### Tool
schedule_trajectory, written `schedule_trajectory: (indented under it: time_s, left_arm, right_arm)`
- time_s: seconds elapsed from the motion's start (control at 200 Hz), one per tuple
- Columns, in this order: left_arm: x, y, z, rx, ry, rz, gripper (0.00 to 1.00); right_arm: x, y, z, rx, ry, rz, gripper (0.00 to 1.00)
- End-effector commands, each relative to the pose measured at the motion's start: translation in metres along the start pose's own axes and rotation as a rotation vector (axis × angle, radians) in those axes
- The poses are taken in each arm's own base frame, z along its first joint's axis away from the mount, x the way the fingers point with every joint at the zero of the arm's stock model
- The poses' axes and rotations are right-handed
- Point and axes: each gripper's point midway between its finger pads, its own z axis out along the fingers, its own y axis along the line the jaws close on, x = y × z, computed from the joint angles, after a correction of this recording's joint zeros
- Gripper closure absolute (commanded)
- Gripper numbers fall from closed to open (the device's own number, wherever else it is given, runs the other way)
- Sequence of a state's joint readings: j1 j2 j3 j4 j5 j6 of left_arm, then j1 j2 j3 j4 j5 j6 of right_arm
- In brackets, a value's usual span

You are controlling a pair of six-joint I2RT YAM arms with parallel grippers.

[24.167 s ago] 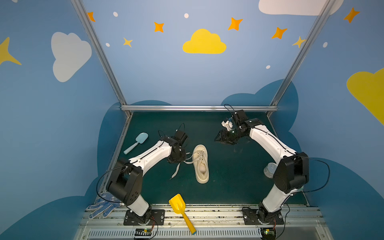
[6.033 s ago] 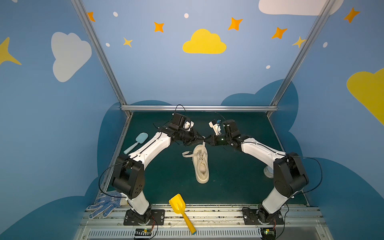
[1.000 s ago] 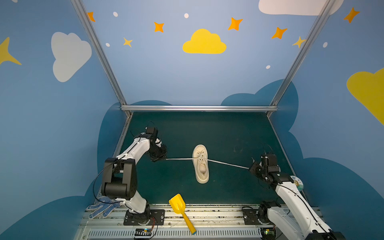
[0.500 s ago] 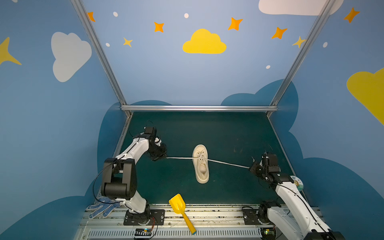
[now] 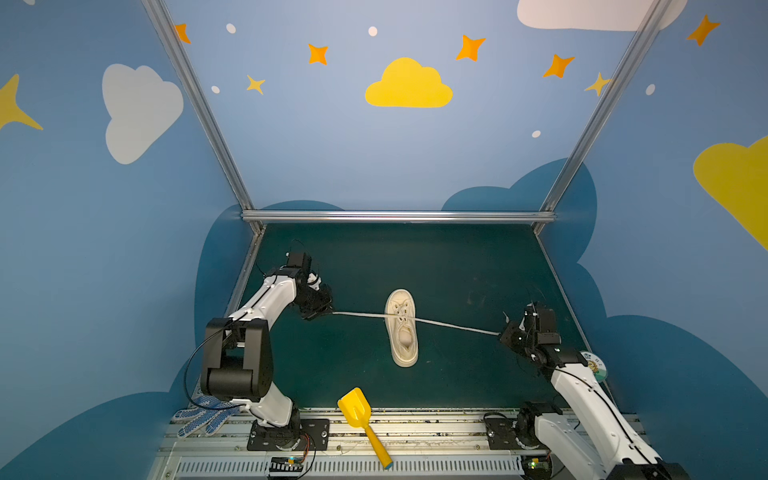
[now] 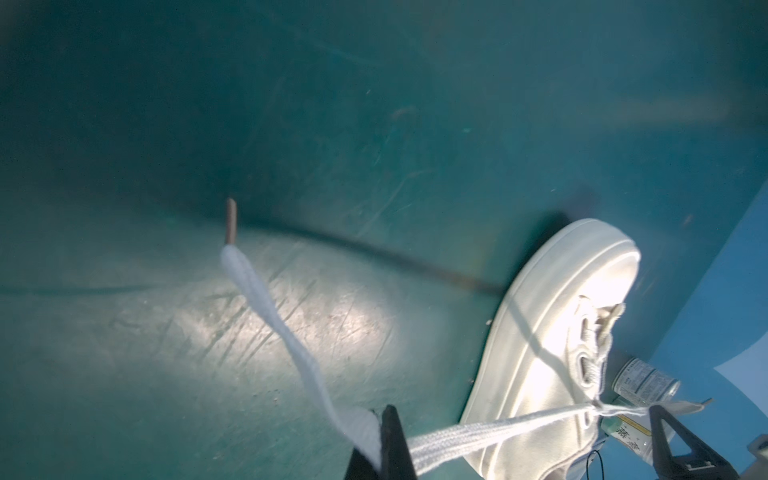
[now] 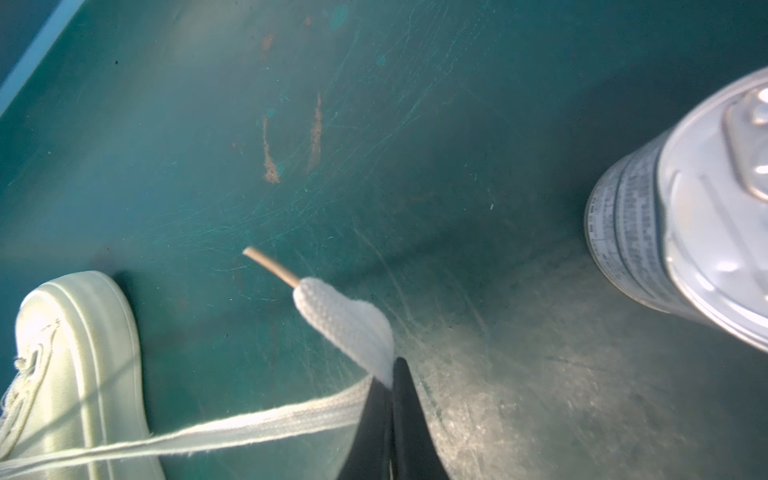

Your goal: Tie the shoes

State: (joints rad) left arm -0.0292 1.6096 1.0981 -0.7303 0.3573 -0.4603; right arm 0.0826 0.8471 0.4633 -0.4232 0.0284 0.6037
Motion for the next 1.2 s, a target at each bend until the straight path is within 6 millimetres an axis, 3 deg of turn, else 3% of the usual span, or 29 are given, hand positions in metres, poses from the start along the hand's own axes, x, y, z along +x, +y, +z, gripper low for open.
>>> schedule_trajectory:
  time_s: [0.0,0.225,0.436,0.601,0.936,1.196]
  left_arm:
    - [0.005,-0.008,0.005,-0.01,0.003,0.026,0.97]
    - [0.026,-0.027,0.021,0.022,0.027,0.046,0.97]
    - [0.039,-0.025,0.026,0.004,0.049,0.056,0.97]
    - [0.043,-0.023,0.021,-0.002,0.038,0.061,0.97]
    - [0.052,-0.022,0.021,-0.002,0.036,0.062,0.97]
    - [0.06,-0.02,0.027,0.009,0.04,0.05,0.97]
  right_arm:
    - [-0.003,0.01,0.004,-0.068,-0.008,-0.011,1.0]
    - [-0.008,0.066,0.002,-0.28,0.111,-0.078,1.0]
    - [-0.014,0.13,-0.007,-0.445,0.175,-0.235,1.0]
    - [-0.007,0.177,-0.015,-0.535,0.237,-0.339,1.0]
    - [0.027,0.273,-0.035,-0.718,0.336,-0.47,1.0]
    - [0.083,0.333,-0.035,-0.767,0.434,-0.544,1.0]
